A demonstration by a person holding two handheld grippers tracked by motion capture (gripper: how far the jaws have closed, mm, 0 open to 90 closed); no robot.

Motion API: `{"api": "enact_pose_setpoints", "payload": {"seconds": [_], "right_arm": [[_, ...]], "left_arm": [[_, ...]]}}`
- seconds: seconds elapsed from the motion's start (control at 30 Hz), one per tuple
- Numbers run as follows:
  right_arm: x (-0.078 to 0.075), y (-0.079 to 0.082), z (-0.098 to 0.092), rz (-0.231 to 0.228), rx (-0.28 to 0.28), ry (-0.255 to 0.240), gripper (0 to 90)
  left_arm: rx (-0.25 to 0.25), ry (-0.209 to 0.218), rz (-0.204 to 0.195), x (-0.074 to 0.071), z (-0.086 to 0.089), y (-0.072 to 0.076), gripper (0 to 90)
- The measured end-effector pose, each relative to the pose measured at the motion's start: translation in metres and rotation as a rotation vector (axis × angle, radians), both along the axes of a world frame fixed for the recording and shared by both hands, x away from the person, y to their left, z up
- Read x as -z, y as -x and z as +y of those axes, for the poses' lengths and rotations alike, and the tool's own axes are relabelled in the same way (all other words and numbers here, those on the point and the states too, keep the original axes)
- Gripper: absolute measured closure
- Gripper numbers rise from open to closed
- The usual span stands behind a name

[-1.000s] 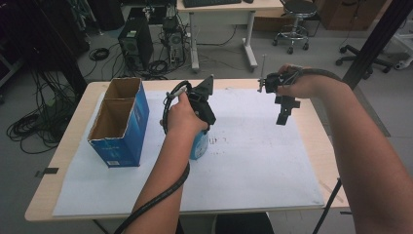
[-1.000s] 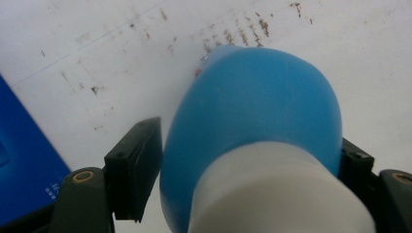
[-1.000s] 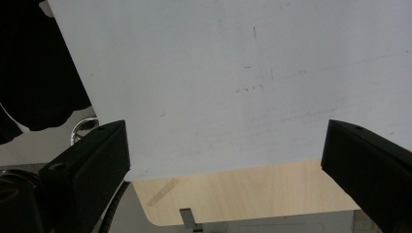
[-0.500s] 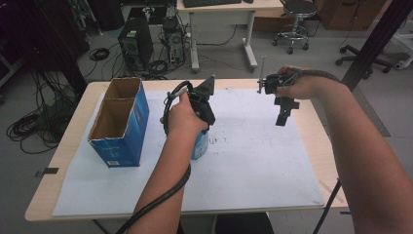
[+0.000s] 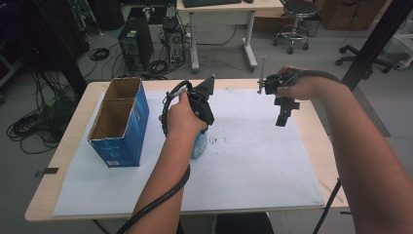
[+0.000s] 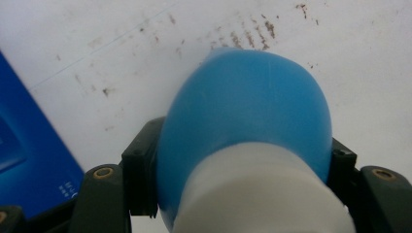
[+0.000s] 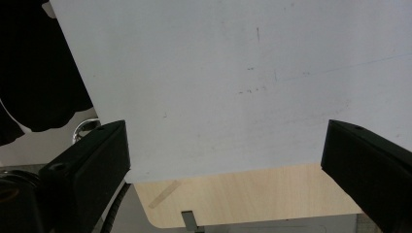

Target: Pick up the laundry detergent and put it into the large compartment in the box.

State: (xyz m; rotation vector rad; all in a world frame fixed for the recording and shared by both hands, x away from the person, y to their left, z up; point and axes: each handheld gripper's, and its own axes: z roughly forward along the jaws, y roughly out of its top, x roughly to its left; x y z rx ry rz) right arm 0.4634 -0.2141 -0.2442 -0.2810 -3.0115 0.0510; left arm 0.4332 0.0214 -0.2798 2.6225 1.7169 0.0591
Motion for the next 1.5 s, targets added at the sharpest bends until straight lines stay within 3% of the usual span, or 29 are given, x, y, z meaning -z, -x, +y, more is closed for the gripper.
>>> {"api": "enact_pose_setpoints", "payload": {"seconds": [0.27, 0.57, 0.87, 1.23, 1.5], "right_arm": [[-0.003, 0.001, 0.0, -0.005, -0.005, -0.008, 3.5], [-0.005, 0.002, -0.001, -0.009, -0.001, -0.006, 3.4], [-0.004, 0.001, 0.004, -0.006, -0.015, -0.005, 3.4], [-0.005, 0.002, 0.008, -0.006, -0.018, -0.003, 3.4], [-0.006, 0.003, 0.006, -0.004, -0.014, 0.004, 3.4]], "left_arm": [[0.019, -0.018, -0.023, -0.039, 0.002, 0.007, 36.2], [-0.058, -0.01, 0.012, -0.082, 0.02, 0.011, 36.1], [-0.122, 0.003, 0.015, -0.125, 0.046, 0.017, 36.1], [-0.182, 0.014, -0.005, -0.164, 0.079, 0.023, 36.2], [-0.232, 0.011, 0.002, -0.187, 0.1, 0.024, 36.2]]}}
